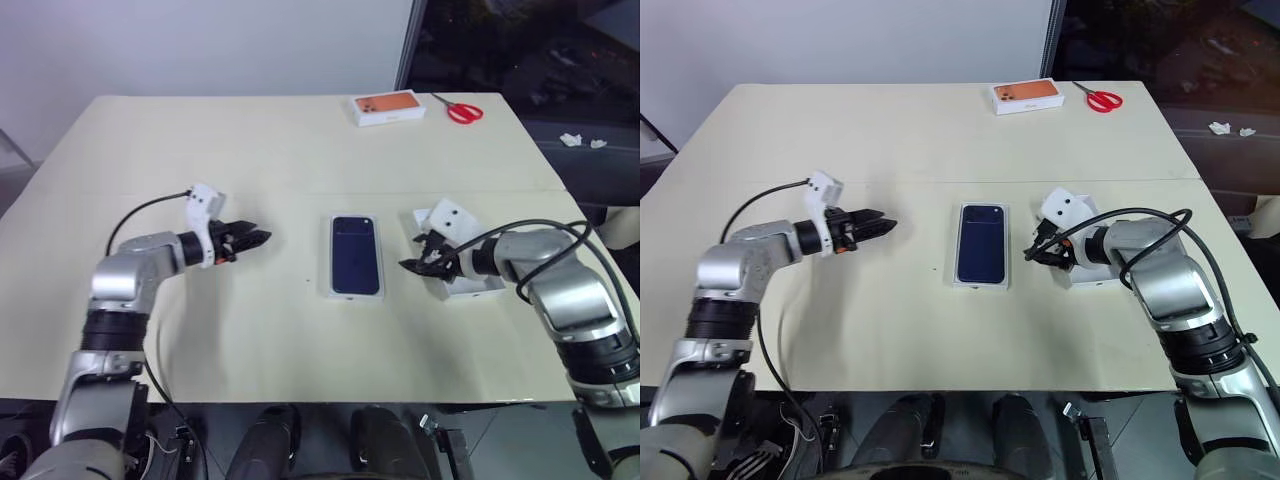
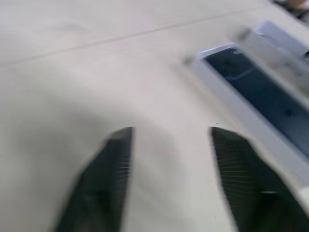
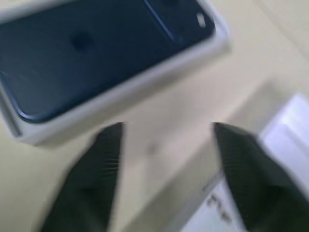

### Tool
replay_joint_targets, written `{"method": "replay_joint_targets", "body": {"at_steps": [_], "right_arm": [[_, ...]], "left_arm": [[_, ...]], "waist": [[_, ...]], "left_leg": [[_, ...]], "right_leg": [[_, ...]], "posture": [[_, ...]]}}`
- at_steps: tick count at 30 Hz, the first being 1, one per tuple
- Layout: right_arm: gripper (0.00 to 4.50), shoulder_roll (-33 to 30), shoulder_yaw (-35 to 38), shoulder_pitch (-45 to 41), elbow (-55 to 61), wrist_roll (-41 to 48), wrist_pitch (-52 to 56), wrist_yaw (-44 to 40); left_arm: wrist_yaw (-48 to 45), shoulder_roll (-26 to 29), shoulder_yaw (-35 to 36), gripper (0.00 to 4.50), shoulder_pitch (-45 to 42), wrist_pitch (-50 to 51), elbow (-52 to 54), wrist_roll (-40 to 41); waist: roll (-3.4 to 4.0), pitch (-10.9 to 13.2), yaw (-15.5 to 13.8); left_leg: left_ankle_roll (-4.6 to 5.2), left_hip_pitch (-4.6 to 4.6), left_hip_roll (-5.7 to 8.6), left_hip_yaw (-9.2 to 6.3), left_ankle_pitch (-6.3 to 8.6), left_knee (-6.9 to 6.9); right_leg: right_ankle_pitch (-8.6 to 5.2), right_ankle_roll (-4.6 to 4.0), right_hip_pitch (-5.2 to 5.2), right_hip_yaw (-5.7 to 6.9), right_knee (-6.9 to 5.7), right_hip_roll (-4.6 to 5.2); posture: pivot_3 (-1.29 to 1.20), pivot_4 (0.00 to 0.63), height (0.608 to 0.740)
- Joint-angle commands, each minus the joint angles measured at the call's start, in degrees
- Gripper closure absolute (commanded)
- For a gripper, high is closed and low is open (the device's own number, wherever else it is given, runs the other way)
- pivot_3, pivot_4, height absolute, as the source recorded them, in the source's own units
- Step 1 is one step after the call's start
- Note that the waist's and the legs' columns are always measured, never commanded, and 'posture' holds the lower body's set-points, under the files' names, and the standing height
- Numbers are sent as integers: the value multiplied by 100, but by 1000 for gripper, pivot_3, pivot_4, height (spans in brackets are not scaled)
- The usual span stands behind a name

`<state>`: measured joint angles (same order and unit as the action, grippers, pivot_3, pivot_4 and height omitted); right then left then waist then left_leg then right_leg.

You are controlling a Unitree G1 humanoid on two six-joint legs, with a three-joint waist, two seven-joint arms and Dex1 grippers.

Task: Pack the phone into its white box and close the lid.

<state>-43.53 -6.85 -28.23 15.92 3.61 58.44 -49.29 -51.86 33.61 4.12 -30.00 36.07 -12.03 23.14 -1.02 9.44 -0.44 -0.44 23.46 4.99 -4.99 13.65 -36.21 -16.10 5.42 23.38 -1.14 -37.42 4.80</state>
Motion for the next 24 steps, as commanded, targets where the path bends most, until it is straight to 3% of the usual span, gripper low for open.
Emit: {"method": "replay_joint_targets", "body": {"at_steps": [1, 10, 12, 16, 23, 24], "right_arm": [[0, 55, 352, -158, 475, 139, 1172, 418], [0, 420, 789, -433, 651, 674, 3342, 1095], [0, 421, 856, -406, 593, 837, 3404, 1202], [0, 246, 788, -235, 423, 1114, 3406, 1448], [0, 348, 826, -464, 185, 1570, 3406, 1986], [501, 350, 821, -454, 174, 1627, 3406, 2052]], "left_arm": [[-272, 181, 162, 96, 283, -387, 394, 68], [-468, 182, 479, 96, 1071, -1368, 1067, 192], [-486, 288, 329, 96, 1283, -2117, 946, -250], [-642, 141, 705, 96, 1336, -1639, 1096, 555], [-886, 161, 785, 96, 1682, -1872, 1764, 858], [-911, 192, 792, 0, 1728, -1853, 1848, 894]], "waist": [[0, 1, -17], [2, 0, -11], [3, 0, 9], [4, 2, -12], [4, 2, 15], [4, 2, 20]], "left_leg": [[0, 0, 0, 0, 0, 0], [5, 4, 0, 0, 3, 3], [6, 4, 0, 4, 3, 8], [6, 4, -1, 5, 3, 9], [9, 4, 0, 9, 5, 4], [9, 4, 0, 8, 4, 6]], "right_leg": [[0, 0, 0, -1, 1, 0], [0, -1, 2, 1, 6, 5], [0, -1, 5, -2, 7, 5], [0, -1, 6, -1, 6, 5], [0, -1, 2, -2, 7, 6], [0, -1, 2, -2, 7, 6]], "posture": [[0, 150, 740], [0, 150, 740], [0, 150, 740], [0, 150, 740], [0, 150, 740], [0, 150, 740]]}}
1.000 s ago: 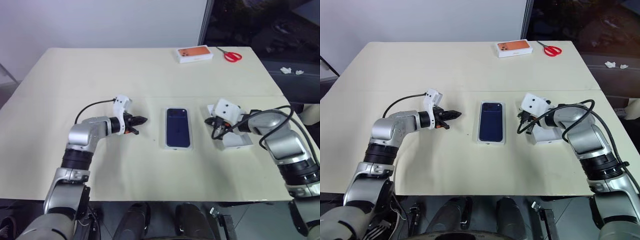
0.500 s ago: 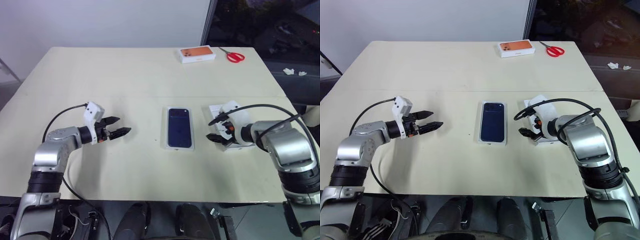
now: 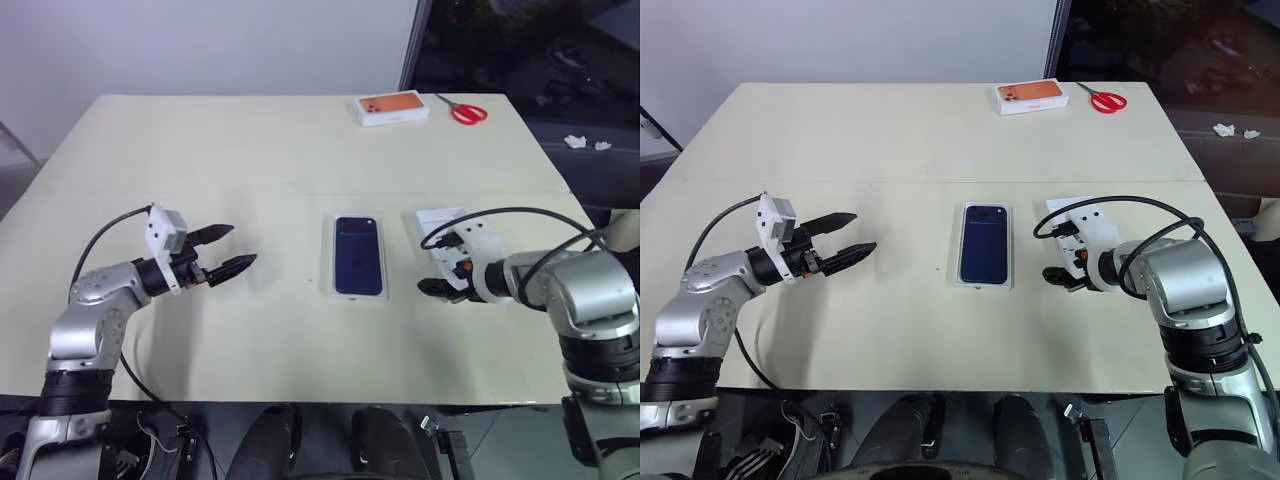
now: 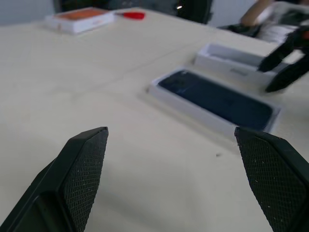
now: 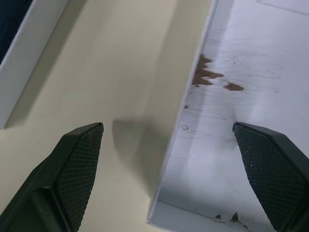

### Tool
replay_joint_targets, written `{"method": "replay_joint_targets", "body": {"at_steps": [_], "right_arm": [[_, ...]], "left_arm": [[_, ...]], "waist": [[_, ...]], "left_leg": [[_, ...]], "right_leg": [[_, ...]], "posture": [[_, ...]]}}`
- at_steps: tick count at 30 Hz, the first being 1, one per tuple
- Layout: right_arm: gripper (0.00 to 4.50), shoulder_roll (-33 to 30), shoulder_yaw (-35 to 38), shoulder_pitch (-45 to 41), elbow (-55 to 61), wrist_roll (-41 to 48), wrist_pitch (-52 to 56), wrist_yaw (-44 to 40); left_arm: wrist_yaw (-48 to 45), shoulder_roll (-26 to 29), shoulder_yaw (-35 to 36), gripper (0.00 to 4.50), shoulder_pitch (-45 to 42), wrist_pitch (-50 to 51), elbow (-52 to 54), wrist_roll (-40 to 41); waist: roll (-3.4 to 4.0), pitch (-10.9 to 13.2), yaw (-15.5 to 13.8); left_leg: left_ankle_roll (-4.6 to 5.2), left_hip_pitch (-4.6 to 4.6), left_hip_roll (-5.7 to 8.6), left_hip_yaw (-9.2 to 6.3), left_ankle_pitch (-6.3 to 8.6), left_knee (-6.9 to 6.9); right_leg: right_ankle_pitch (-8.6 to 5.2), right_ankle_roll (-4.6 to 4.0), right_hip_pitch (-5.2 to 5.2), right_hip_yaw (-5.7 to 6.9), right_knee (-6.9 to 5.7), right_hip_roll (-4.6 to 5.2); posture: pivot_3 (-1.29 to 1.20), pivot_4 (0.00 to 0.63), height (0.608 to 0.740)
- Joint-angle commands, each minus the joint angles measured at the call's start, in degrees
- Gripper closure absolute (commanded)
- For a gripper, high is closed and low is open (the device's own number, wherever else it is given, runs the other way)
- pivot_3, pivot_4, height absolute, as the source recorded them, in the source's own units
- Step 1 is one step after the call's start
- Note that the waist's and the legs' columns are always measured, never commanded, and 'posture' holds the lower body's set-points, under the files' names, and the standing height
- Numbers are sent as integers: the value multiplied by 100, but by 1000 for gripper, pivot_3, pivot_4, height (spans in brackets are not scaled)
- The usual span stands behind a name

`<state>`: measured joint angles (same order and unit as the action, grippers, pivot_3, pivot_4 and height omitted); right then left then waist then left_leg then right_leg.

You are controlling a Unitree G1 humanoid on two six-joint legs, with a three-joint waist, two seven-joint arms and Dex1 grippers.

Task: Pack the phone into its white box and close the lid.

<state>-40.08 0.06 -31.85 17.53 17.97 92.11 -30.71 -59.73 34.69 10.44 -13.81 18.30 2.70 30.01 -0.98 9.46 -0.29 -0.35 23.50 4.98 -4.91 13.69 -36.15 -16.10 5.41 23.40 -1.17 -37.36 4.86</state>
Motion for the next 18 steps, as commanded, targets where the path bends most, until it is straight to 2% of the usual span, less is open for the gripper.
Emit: {"method": "replay_joint_targets", "body": {"at_steps": [1, 3, 8, 9, 15, 18], "right_arm": [[802, 34, 146, -59, 7, 268, 39, 259], [1651, 87, 183, -2, -31, 373, 39, 416], [4217, 155, 92, 22, -72, 335, 39, 838], [4445, 167, 84, 21, -79, 323, 39, 900], [4445, 384, 351, -278, -175, 246, 38, 1151], [4445, 1292, 1397, -959, -422, 420, 38, 1258]], "left_arm": [[-165, 125, 162, 0, 167, -70, 466, 240], [-249, 202, 157, 0, 264, -10, 620, 305], [-260, 247, 91, 0, 361, -78, 826, 314], [-250, 240, 77, 0, 364, -81, 837, 310], [-97, 160, 97, 0, 294, -24, 828, 376], [64, 136, 165, 0, 123, 20, 671, 397]], "waist": [[0, 0, 5], [0, 0, 12], [0, 0, 6], [-1, -1, 6], [-1, -1, 19], [10, 7, 100]], "left_leg": [[0, 0, -1, 0, 0, 1], [0, 0, -3, 0, 0, 2], [1, -2, -4, 0, 0, -3], [1, -2, -4, 0, 0, -3], [2, -5, -4, 0, 1, -5], [2, -5, -7, 1, 0, -4]], "right_leg": [[0, 0, 1, 0, 0, 0], [0, 0, 1, 1, 0, -3], [0, 0, -4, 2, 0, -5], [0, 0, -5, 1, 1, -4], [0, 0, -8, 1, 2, -5], [0, 0, -6, 1, 0, -10]], "posture": [[0, 150, 740], [0, 150, 740], [0, 150, 740], [0, 150, 740], [0, 150, 740], [0, 150, 740]]}}
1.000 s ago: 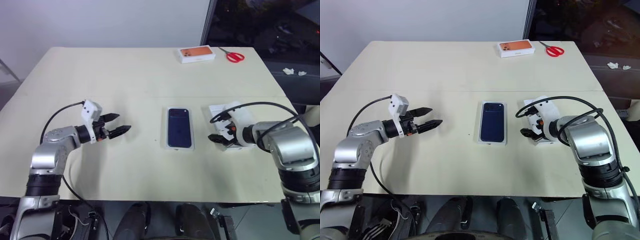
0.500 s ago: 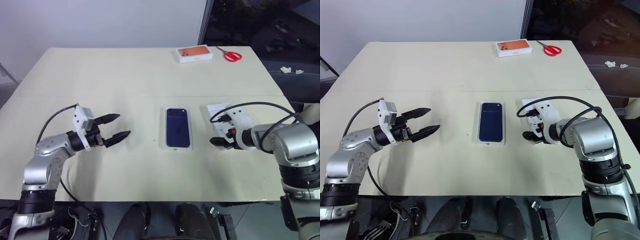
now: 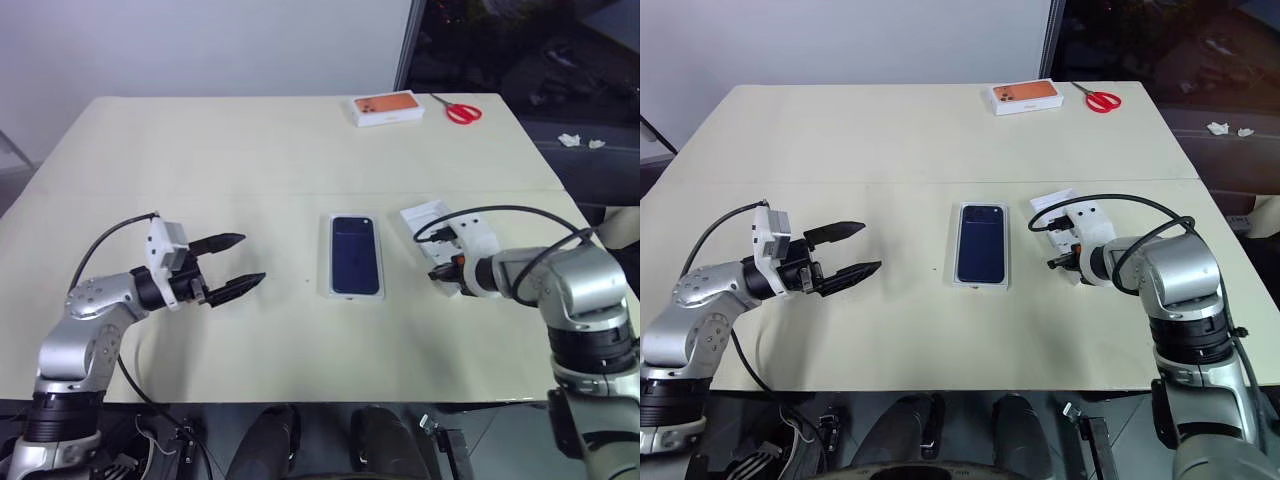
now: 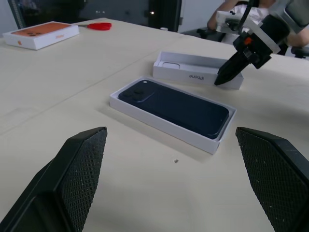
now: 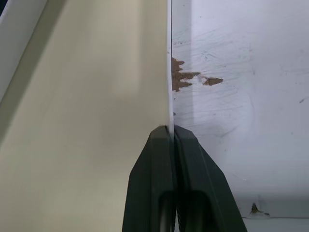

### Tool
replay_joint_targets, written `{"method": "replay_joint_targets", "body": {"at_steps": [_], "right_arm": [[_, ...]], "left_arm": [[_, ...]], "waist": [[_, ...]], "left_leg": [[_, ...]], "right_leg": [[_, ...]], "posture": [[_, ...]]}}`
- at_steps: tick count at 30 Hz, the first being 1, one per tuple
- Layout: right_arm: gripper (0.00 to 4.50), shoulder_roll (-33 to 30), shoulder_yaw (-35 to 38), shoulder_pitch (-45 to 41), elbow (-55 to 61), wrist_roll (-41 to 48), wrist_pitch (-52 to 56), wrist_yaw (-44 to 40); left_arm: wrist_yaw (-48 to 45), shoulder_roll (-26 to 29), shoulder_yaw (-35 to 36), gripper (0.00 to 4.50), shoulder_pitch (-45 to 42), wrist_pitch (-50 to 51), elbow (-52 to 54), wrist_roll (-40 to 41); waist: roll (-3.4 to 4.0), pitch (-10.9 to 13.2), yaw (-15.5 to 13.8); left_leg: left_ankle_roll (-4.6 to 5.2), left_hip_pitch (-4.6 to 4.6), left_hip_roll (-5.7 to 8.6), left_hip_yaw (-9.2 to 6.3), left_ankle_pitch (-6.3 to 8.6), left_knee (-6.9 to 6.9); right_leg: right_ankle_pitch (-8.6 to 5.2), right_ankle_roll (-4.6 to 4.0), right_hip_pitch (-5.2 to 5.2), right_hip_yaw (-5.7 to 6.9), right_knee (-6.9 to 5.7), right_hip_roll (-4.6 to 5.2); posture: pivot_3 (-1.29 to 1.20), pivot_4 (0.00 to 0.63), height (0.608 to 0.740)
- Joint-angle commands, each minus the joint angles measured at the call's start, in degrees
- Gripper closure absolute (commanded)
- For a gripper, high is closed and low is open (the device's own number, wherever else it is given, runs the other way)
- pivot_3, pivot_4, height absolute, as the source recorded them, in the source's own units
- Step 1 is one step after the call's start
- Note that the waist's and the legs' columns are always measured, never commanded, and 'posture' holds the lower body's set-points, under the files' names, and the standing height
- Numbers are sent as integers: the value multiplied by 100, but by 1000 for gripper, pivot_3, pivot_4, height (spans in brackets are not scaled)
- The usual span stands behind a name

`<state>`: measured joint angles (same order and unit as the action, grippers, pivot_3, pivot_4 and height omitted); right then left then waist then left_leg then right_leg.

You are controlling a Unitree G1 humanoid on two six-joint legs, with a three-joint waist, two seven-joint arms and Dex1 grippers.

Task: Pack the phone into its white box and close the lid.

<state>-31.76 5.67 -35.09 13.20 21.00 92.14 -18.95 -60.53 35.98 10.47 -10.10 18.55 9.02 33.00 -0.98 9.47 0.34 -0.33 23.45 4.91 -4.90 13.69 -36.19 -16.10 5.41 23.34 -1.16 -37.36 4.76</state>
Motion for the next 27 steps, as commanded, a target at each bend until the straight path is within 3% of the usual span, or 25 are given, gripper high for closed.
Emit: {"method": "replay_joint_targets", "body": {"at_steps": [1, 3, 7, 12, 16, 19, 27], "right_arm": [[4445, 589, 963, -721, -8, 151, 36, 102], [4445, 959, 1134, -1060, 104, 395, 36, -61], [4445, 2289, 2292, -1732, -202, 1431, 36, -64], [4445, 3070, 2699, -1722, -384, 2317, 36, 353], [4445, 4258, 3232, -1633, -991, 2964, 36, 843], [4445, 4605, 3255, -1442, -1107, 3295, 36, 1177], [4445, 4746, 2773, -798, -1265, 4121, 36, 1760]], "left_arm": [[167, 9, 169, 0, -270, -2, 17, 103], [291, 53, 214, 0, -360, -86, -49, -14], [504, 104, 419, 0, -558, 136, -111, 187], [551, 84, 415, 0, -565, 211, -192, 201], [678, 13, 407, 0, -506, 155, -225, 144], [811, -27, 449, 0, -480, 220, -192, 191], [1105, -194, 377, 0, -265, 231, -53, 189]], "waist": [[13, 8, 43], [14, 8, 49], [16, 8, 85], [21, 10, 32], [21, 7, 82], [36, 17, 96], [36, 16, 101]], "left_leg": [[-2, 1, 0, 1, -1, 3], [-2, 1, -5, 0, -2, 8], [-3, 3, -10, 6, -2, 18], [-5, 1, -9, 5, -3, 8], [-4, 0, 1, 6, -3, 9], [-9, 6, -4, 11, -6, 19], [-10, 5, -7, 11, -6, 15]], "right_leg": [[0, 0, 7, -3, -5, -2], [0, 0, 10, -2, -9, -9], [0, -1, 20, -8, -10, -14], [2, -3, 15, -6, -15, -13], [3, -5, 16, -11, -14, -6], [3, -5, 33, -16, -22, -11], [3, -5, 32, -16, -25, -13]], "posture": [[0, 150, 740], [0, 150, 740], [0, 150, 740], [0, 150, 740], [0, 150, 740], [0, 150, 740], [0, 150, 740]]}}
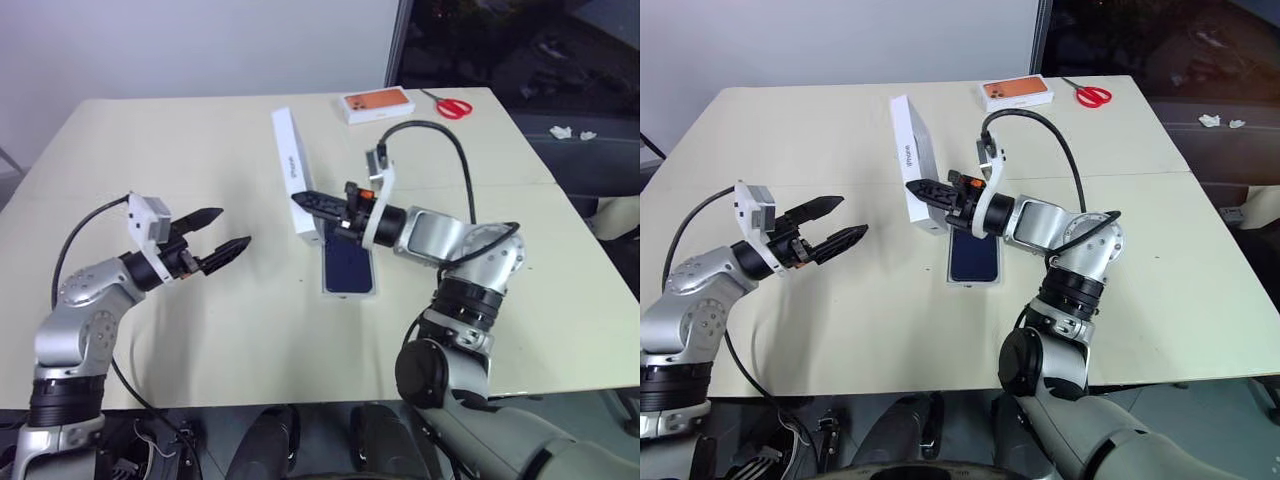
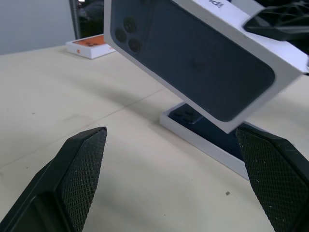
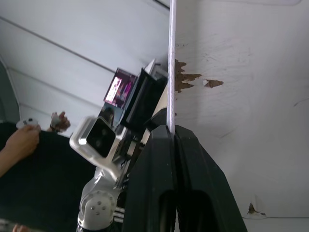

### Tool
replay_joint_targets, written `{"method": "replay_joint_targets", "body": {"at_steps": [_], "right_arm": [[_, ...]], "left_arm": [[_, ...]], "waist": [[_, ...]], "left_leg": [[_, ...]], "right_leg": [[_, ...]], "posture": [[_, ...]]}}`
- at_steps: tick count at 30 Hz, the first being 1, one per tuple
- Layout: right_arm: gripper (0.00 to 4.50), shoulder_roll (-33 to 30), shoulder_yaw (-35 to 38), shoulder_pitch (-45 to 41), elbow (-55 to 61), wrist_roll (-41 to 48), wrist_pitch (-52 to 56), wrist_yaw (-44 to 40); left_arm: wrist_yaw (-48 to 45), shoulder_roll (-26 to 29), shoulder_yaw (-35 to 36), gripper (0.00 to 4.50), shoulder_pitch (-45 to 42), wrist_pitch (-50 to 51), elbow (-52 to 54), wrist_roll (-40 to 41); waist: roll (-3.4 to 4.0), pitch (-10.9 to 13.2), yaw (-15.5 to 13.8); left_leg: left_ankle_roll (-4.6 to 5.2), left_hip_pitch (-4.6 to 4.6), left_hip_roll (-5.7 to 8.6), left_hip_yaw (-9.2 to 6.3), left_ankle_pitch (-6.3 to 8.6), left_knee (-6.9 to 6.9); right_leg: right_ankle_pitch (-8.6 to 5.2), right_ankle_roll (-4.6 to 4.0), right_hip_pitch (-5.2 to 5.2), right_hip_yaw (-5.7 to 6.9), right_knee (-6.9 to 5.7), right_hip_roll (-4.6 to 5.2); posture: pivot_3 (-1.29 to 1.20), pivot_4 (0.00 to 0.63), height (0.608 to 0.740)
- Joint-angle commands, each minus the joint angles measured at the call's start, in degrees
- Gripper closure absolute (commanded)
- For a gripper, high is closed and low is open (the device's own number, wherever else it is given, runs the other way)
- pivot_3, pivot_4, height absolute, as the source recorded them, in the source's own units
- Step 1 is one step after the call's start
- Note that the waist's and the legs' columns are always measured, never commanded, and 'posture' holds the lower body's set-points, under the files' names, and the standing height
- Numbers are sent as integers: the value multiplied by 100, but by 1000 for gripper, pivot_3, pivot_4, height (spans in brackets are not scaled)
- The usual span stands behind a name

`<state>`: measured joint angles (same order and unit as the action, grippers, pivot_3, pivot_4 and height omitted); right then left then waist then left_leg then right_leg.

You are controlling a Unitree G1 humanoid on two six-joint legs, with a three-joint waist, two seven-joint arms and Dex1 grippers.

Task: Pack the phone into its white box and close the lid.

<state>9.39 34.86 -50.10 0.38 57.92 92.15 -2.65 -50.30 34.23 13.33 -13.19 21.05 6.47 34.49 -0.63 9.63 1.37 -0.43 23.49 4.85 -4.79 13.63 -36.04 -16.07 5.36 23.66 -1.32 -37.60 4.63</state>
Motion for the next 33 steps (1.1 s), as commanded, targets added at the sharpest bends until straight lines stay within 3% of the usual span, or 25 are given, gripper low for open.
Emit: {"method": "replay_joint_targets", "body": {"at_steps": [1, 18, 31, 33], "right_arm": [[4445, 617, -200, 741, 25, 502, 35, 181], [4445, 571, -388, 1124, -379, 485, 35, 449], [4445, 82, -1061, 1416, -505, 475, -183, 348], [4445, 248, -861, 1132, -440, 902, -268, 489]], "left_arm": [[94, -30, 82, 0, 54, -21, 209, 35], [91, -165, -118, 0, 2, -49, 116, -36], [65, -162, -152, 0, -5, -70, 48, -77], [72, -150, -140, 0, -18, -42, 82, -55]], "waist": [[0, 0, -3], [-1, 0, -6], [6, -9, -35], [6, -9, -42]], "left_leg": [[0, 0, 0, 0, 0, 1], [0, 0, -1, 1, 0, 0], [8, -11, 8, -5, 3, 0], [8, -11, 8, -6, 3, -4]], "right_leg": [[0, 0, 1, 0, 0, 0], [0, 0, 0, 1, 0, -2], [0, 0, -20, 5, 10, 6], [0, 0, -22, 6, 10, 6]], "posture": [[0, 150, 740], [0, 150, 740], [0, 150, 740], [0, 150, 740]]}}
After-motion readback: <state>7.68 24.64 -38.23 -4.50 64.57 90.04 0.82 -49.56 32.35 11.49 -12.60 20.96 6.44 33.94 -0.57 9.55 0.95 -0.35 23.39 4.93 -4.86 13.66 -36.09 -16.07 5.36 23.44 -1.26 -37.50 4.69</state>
